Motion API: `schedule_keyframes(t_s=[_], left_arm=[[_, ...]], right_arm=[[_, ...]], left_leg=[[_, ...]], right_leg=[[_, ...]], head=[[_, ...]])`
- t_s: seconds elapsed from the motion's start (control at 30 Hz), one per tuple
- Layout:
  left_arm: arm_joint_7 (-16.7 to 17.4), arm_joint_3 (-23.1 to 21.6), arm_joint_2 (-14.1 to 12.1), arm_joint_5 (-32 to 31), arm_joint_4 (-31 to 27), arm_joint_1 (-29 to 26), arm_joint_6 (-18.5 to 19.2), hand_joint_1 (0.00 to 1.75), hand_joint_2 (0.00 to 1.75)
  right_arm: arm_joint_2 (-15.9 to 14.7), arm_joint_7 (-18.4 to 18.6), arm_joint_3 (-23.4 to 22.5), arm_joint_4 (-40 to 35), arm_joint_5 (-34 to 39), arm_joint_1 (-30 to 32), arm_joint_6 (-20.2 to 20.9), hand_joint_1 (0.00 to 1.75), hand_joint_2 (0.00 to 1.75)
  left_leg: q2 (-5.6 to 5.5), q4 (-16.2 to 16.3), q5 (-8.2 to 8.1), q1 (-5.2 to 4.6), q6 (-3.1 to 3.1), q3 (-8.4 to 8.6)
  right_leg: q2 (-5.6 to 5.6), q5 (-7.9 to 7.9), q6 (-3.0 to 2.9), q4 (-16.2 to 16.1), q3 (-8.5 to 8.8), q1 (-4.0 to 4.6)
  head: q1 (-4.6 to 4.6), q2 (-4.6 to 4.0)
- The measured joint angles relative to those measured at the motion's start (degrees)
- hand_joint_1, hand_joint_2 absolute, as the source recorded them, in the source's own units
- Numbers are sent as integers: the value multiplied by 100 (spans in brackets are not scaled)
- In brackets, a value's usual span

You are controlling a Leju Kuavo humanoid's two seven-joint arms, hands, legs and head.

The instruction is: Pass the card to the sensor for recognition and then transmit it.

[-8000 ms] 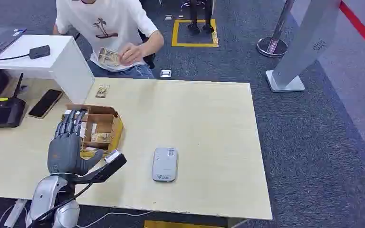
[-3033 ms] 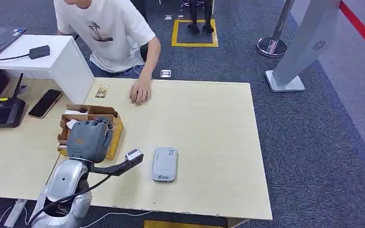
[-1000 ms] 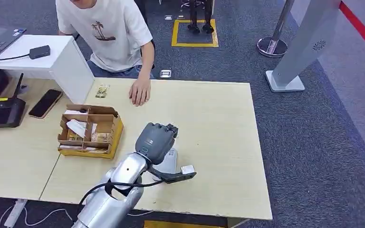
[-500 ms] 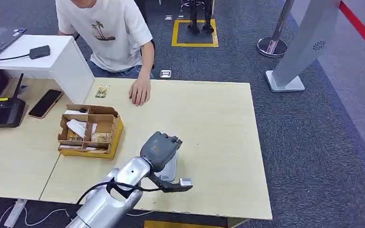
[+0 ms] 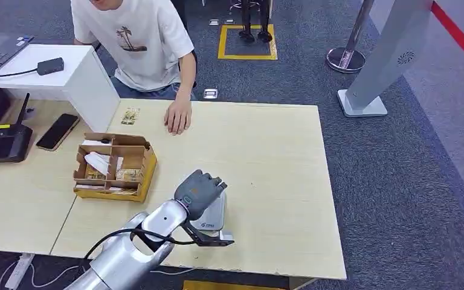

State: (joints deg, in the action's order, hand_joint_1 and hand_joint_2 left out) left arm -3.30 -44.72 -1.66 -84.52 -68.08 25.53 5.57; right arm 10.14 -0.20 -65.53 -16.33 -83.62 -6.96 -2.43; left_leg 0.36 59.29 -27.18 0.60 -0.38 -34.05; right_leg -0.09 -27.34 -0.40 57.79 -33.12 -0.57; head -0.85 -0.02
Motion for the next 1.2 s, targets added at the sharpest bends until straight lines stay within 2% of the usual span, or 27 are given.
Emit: schedule_keyframes(t_s=[0.2,0.37,0.63,0.9,0.97,1.07,1.13,1.2], left_arm=[[0,-37,-57,2,0,23,0,175,175],[-164,-171,-136,206,0,92,153,175,175],[-358,-376,-260,1014,11,259,487,175,175],[-476,-496,-343,1323,50,345,616,175,175],[-305,-498,-356,1329,50,345,371,175,175],[497,-422,-221,793,-113,199,-482,175,175],[807,-144,-4,377,-480,-14,-627,175,175],[916,269,220,-12,-940,-145,-570,175,175]], right_arm=[[-9,0,0,0,0,-1,0,0,175],[-11,-24,0,0,2,-6,4,0,175],[-15,-41,0,0,0,-26,18,0,175],[-22,-41,0,0,-2,-53,28,0,175],[-22,-39,0,0,9,-53,22,0,175],[-22,-52,0,0,83,-35,-9,0,175],[-22,-70,0,0,90,-9,-11,0,175],[-20,-81,0,0,90,10,-17,0,175]], left_leg=[[0,0,0,0,0,0],[0,0,0,0,0,0],[0,0,0,0,0,0],[0,0,1,0,0,1],[0,0,1,0,1,1],[-3,1,2,-1,2,0],[-4,1,2,-1,3,-4],[-2,1,1,-2,4,-7]], right_leg=[[0,0,0,0,0,0],[0,0,0,0,1,0],[-1,0,0,0,1,0],[0,0,0,0,2,0],[0,0,0,0,2,0],[-4,0,0,0,2,0],[-4,0,1,0,2,0],[-3,-1,2,0,0,0]], head=[[0,0],[0,0],[0,0],[0,0],[0,0],[-2,0],[0,0],[0,0]])
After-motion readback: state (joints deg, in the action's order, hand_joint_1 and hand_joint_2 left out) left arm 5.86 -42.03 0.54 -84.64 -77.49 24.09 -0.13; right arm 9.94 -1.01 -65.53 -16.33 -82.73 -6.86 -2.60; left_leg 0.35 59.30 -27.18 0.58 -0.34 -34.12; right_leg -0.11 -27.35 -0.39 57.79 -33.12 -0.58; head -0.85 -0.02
